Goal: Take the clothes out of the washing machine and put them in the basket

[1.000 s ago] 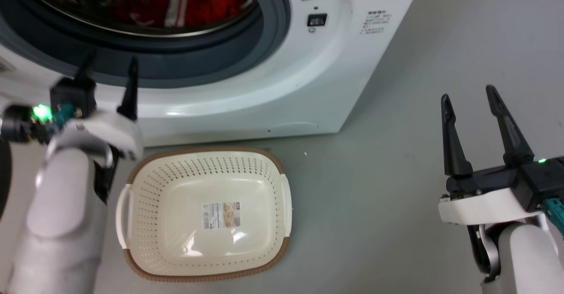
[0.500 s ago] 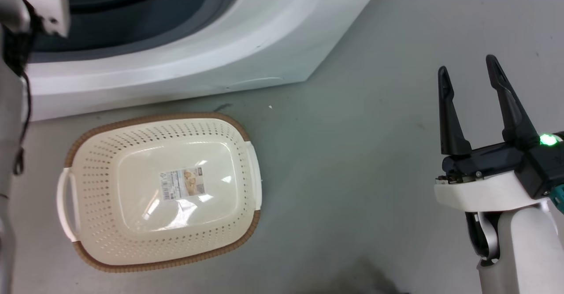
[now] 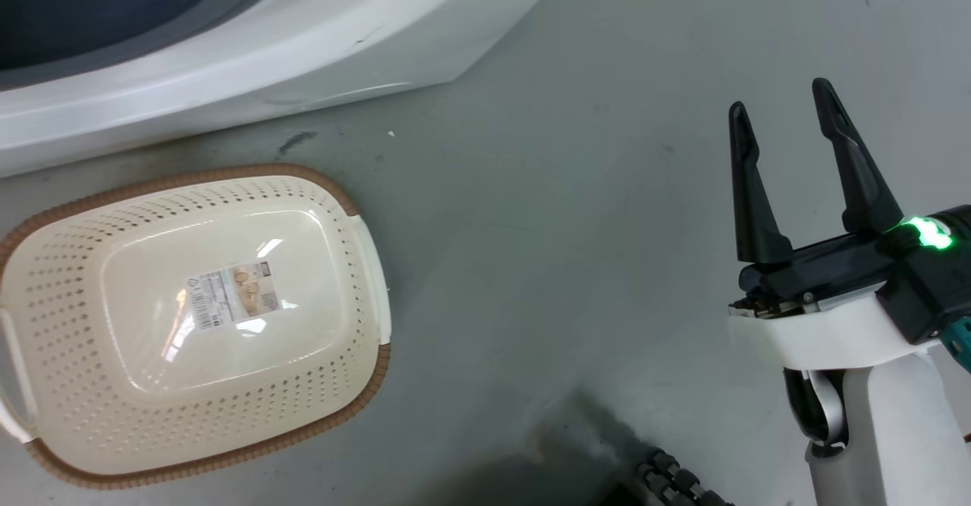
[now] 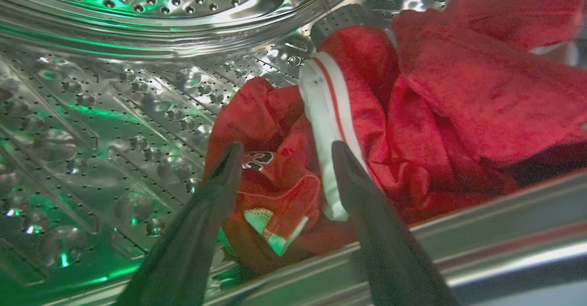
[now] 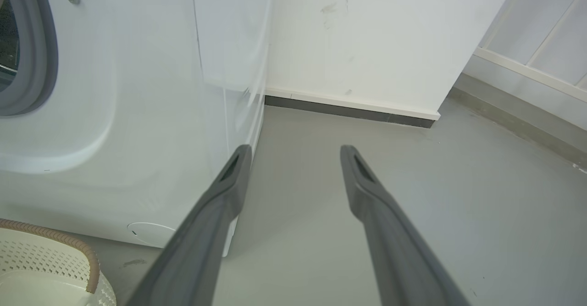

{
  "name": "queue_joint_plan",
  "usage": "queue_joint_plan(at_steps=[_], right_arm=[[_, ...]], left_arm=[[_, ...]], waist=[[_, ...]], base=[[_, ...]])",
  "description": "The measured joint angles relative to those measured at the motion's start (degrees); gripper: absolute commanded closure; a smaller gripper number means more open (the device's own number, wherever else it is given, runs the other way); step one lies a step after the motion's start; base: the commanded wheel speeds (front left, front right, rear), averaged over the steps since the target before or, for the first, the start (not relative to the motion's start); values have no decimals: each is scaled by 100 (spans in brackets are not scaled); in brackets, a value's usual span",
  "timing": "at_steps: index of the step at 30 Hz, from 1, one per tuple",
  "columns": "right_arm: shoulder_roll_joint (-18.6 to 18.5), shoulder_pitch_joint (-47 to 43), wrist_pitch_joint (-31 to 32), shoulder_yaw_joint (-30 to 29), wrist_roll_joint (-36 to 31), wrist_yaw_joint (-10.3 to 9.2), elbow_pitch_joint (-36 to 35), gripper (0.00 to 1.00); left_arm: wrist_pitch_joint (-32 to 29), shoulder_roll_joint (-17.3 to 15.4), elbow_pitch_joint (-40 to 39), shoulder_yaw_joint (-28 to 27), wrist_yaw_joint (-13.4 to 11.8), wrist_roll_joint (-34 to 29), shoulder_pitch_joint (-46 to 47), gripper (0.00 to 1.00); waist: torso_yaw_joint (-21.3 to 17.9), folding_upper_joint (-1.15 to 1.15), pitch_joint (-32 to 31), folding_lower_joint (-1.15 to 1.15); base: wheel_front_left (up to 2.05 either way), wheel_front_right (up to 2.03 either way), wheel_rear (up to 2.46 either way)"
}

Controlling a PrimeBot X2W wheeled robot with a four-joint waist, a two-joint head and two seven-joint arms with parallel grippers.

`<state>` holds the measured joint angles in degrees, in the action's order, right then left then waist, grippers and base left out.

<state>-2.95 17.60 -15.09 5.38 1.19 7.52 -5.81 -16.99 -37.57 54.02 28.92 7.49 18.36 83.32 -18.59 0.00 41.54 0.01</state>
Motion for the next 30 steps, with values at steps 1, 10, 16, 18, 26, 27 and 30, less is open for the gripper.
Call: queue_joint_plan(at_steps=[1,10,16,18,26,27,30], right_arm=[[-2,1,0,35,26,0,-18,0],[0,-3,0,209,122,0,-170,0],[1,-41,0,305,155,0,-238,0],[0,-55,0,312,158,0,-260,0],[1,-116,0,352,219,0,-323,0],[1,-115,0,355,229,0,-324,0],[1,-115,0,376,238,0,-326,0]], left_arm=[[-60,-86,14,55,0,11,82,0],[-490,-567,110,417,0,141,681,0],[-855,-798,120,679,0,203,914,0],[-983,-867,113,765,0,261,988,0],[-1430,-1038,-32,1037,0,510,1246,0],[-1475,-1061,-42,1079,0,516,1284,0],[-1535,-1137,-74,1148,0,606,1351,0]], waist=[[-45,0,43,0],[-388,0,395,0],[-553,0,593,0],[-593,0,657,0],[-711,0,873,-1],[-721,0,895,-1],[-758,0,933,-1]], base=[[0,0,0],[0,0,0],[0,0,0],[0,0,0],[0,0,0],[0,0,0],[0,0,0]])
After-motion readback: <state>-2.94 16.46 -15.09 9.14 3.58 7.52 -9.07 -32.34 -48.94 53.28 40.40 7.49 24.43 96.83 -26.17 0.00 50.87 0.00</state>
